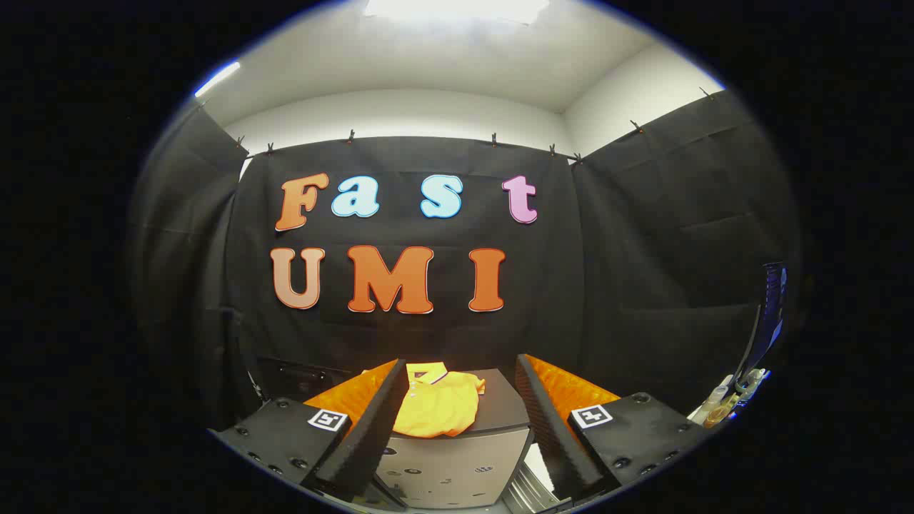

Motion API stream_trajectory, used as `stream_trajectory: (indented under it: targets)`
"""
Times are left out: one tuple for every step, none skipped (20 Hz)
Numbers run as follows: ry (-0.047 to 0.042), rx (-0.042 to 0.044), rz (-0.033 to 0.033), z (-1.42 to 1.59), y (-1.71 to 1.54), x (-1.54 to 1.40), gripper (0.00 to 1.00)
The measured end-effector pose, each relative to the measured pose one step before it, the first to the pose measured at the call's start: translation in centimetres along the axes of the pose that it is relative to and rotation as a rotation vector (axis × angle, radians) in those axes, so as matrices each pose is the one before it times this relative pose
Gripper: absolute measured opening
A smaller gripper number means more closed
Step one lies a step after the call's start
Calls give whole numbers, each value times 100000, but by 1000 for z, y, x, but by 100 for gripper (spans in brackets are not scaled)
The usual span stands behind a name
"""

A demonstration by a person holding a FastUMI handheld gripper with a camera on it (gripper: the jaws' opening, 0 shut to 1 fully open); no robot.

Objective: Put the clothes into the washing machine and then close the washing machine lid.

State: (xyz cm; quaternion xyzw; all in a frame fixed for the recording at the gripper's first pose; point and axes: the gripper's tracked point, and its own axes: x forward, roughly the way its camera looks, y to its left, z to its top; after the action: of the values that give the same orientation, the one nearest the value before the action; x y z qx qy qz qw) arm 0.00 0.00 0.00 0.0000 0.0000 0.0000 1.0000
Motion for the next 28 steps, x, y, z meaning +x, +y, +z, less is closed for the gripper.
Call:
stream_trajectory:
  targets:
    - [-14,-239,13,228,3,-46,98]
    - [191,-279,-231,4,-22,32,98]
    - [-160,-140,-111,41,54,-11,98]
    - [-300,27,-55,81,53,-111,98]
    - [-231,126,150,153,67,-140,98]
    - [-178,101,133,124,8,-51,98]
    - [-198,-17,-63,-9,46,-74,98]
    - [-70,-39,-276,-4,-48,-94,98]
    - [-192,36,-259,65,-68,-33,98]
    - [-32,108,-44,-46,4,-27,98]
    - [113,144,-33,-14,61,-71,98]
    - [18,90,-67,-34,-5,-32,98]
    - [58,32,-101,-118,3,-61,98]
    - [63,98,-222,-20,-71,-14,98]
    - [-131,166,-68,90,-18,-96,98]
    - [15,271,-149,-59,-44,-46,98]
    - [22,275,-121,15,-52,48,98]
    - [-29,152,-164,-27,-39,-6,98]
    - [0,53,-230,61,-59,-127,98]
    - [42,4,-194,-100,-129,-25,98]
    - [22,62,-182,12,-41,21,98]
    - [-25,177,-90,-29,9,-26,98]
    - [41,238,14,-3,19,-118,98]
    - [180,210,60,-66,72,68,98]
    - [46,190,-9,-78,-7,-22,98]
    - [91,149,15,-61,-3,111,98]
    - [57,53,23,-37,99,77,98]
    - [92,22,-11,-22,34,10,98]
